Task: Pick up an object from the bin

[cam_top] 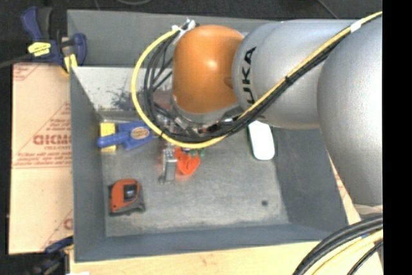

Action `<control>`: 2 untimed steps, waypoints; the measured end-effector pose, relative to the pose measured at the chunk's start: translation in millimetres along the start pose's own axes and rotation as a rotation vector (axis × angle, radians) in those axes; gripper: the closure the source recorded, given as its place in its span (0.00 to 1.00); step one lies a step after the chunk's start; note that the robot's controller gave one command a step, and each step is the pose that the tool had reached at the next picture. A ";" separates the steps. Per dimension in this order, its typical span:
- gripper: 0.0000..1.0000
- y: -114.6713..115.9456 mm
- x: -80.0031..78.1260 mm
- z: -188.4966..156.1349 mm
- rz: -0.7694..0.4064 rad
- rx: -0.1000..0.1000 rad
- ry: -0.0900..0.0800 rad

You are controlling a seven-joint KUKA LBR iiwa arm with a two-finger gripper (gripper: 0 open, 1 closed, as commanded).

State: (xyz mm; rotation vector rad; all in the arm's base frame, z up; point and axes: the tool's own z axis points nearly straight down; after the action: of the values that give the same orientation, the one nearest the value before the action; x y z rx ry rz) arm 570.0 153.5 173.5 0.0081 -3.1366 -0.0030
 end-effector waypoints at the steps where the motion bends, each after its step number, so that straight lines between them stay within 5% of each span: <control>1: 0.00 -0.6 -1.4 -4.9 0.003 -0.001 -0.007; 2: 0.00 -26.1 -14.5 44.1 0.044 -0.004 -0.015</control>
Offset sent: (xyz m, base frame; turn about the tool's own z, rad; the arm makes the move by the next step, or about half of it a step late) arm 0.0198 -0.0476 -0.0864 0.0755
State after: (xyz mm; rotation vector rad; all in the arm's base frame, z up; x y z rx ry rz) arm 584.4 127.5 129.3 -0.0608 -3.1510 -0.0087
